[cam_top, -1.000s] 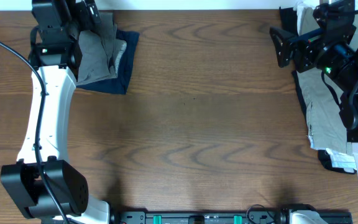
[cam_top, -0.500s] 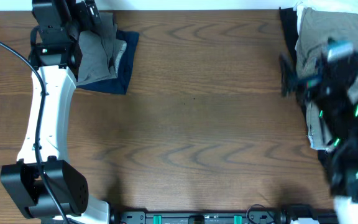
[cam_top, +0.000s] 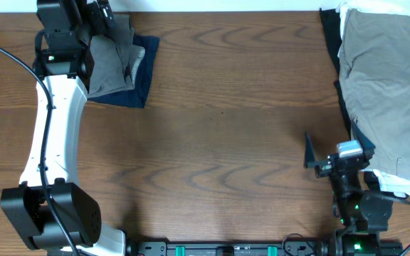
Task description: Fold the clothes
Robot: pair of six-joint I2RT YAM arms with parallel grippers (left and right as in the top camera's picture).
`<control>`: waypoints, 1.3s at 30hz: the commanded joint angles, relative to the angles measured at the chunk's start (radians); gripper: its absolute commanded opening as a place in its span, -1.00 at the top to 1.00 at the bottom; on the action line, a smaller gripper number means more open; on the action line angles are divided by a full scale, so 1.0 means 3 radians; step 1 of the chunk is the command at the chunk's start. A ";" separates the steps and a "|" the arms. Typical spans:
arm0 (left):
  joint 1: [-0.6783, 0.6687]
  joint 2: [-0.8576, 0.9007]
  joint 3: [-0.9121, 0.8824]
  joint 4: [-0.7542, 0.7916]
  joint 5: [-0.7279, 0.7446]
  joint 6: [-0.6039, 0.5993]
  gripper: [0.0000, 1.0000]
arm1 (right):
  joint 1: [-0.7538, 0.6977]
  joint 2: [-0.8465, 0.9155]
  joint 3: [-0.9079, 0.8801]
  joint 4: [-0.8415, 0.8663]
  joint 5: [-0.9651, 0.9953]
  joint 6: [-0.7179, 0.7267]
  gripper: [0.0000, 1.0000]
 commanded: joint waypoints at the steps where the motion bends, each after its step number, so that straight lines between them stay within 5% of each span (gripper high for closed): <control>1: 0.0014 0.0019 0.0006 -0.0001 0.0005 -0.0029 -0.96 | 0.0017 -0.0284 -0.0203 -0.0052 0.0048 -0.0023 -0.99; 11: 0.0014 0.0019 0.0006 -0.0001 0.0005 -0.0029 -0.96 | 0.0085 -0.0656 -0.0247 -0.0956 -0.0008 -0.0019 -0.97; 39: 0.0014 0.0019 0.0005 -0.0003 0.0005 -0.0029 -0.96 | 0.0086 -0.0837 -0.0247 -0.0932 -0.0004 0.0028 -0.99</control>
